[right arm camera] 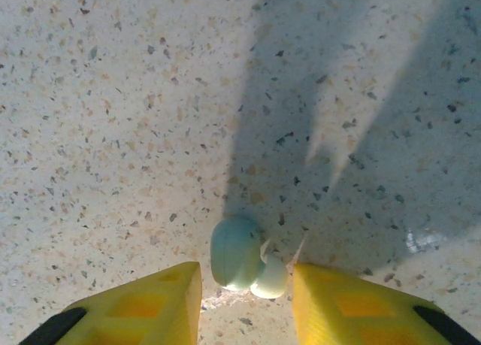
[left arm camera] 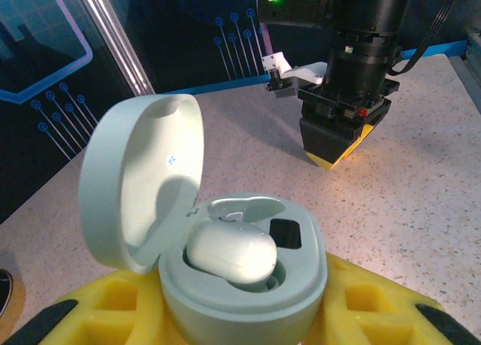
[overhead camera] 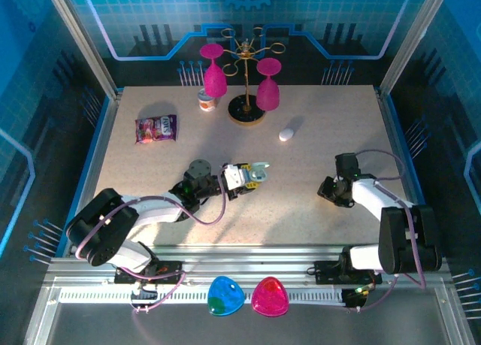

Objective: Insert the wireless bluetooth earbuds into the charging case

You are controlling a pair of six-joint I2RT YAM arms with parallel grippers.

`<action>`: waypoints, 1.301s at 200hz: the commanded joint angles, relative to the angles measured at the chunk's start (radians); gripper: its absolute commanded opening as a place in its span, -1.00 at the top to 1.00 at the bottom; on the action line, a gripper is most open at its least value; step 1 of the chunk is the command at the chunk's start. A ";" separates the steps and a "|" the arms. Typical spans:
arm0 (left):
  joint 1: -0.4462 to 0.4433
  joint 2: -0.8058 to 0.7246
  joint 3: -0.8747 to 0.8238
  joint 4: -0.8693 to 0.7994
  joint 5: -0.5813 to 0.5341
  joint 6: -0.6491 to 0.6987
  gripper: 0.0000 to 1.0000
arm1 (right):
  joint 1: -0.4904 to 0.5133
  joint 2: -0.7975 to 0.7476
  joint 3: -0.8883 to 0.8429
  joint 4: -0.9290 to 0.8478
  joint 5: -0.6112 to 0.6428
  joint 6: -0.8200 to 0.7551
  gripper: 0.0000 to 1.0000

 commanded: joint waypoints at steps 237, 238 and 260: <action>0.003 0.025 0.049 0.051 -0.053 -0.086 0.44 | 0.637 -0.123 0.418 0.131 -0.222 0.017 0.66; 0.003 0.025 0.050 0.051 -0.054 -0.087 0.44 | 0.637 -0.123 0.418 0.129 -0.220 0.016 0.66; 0.004 0.022 0.052 0.050 -0.055 -0.093 0.44 | 0.637 -0.120 0.424 0.081 -0.175 -0.007 0.67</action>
